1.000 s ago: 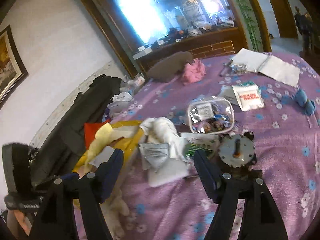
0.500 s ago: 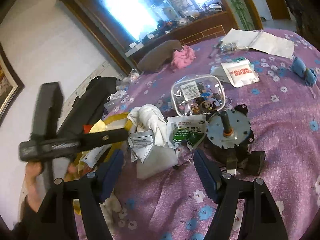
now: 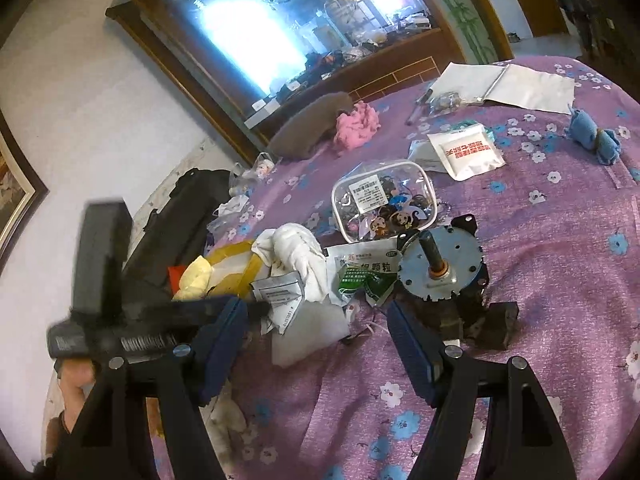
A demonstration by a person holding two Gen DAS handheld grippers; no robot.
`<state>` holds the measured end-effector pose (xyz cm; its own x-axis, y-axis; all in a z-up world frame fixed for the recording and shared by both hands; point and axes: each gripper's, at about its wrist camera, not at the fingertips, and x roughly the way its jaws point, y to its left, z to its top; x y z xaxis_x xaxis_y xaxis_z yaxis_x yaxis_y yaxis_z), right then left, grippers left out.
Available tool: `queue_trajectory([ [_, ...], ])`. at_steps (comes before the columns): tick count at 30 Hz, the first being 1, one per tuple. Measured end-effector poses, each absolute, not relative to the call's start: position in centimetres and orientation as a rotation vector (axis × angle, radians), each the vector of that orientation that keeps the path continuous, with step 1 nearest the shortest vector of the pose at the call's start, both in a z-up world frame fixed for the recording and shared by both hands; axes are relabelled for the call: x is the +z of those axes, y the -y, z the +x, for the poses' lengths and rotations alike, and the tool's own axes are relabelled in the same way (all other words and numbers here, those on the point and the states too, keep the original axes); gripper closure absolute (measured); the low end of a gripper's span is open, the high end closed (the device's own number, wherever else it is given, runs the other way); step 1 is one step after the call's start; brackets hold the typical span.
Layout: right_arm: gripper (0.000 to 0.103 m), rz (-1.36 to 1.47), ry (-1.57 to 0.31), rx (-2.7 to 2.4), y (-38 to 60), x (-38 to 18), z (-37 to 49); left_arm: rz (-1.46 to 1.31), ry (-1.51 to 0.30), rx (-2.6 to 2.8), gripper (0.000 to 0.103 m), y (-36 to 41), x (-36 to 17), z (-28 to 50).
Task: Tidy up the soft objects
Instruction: 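Grasp the white paper leaflet on the bed with the left tool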
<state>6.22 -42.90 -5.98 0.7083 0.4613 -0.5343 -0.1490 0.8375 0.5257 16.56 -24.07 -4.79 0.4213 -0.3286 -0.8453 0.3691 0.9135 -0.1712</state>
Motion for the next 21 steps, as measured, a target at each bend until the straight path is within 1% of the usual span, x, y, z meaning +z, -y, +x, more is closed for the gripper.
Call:
queue_trajectory([
  [6,0.026,0.483,-0.702,0.348,43.1,-6.0,6.2,0.058,-1.121,-0.520,0.028,25.4,-7.3,20.4],
  [9,0.026,0.484,-0.700,0.337,43.2,-6.1,6.1,0.061,-1.170,-0.512,0.029,25.2,-8.4,19.8],
  [16,0.026,0.521,-0.725,0.376,43.3,-6.3,6.3,-0.001,-1.171,-0.493,0.029,23.8,-8.3,17.0],
  [18,0.026,0.519,-0.722,0.380,43.1,-6.2,6.1,-0.029,-1.162,-0.450,0.035,23.5,-8.3,17.0],
  [21,0.026,0.484,-0.720,0.360,42.7,-6.2,6.1,-0.018,-1.136,-0.395,0.074,23.2,-8.1,16.9],
])
